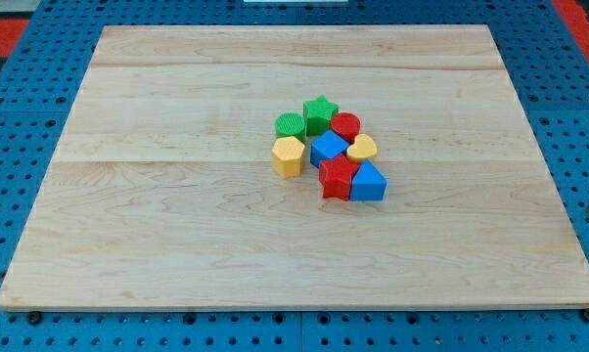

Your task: Separate red star from the group of blocks

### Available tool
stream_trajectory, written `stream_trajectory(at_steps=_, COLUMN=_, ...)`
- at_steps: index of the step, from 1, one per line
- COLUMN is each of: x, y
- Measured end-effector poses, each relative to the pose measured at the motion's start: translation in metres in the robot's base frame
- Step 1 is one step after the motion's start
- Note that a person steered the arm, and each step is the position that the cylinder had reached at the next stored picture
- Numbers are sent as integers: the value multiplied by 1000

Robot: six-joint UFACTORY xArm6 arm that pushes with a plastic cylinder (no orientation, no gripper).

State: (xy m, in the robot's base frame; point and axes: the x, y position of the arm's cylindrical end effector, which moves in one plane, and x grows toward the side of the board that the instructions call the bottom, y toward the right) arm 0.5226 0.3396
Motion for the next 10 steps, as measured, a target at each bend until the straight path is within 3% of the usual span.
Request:
stream_trajectory(at_steps=1, x=-38, y=-1)
stream_trajectory(at_steps=2, x=-52, y=-68)
stream_trajectory(at_steps=3, x=-53, y=-131)
stream_trajectory(at_steps=5, x=-61, y=-193)
stream_trajectory(at_steps=7, x=-49, y=-295)
stream_trajectory(at_steps=10, x=-50, y=-316)
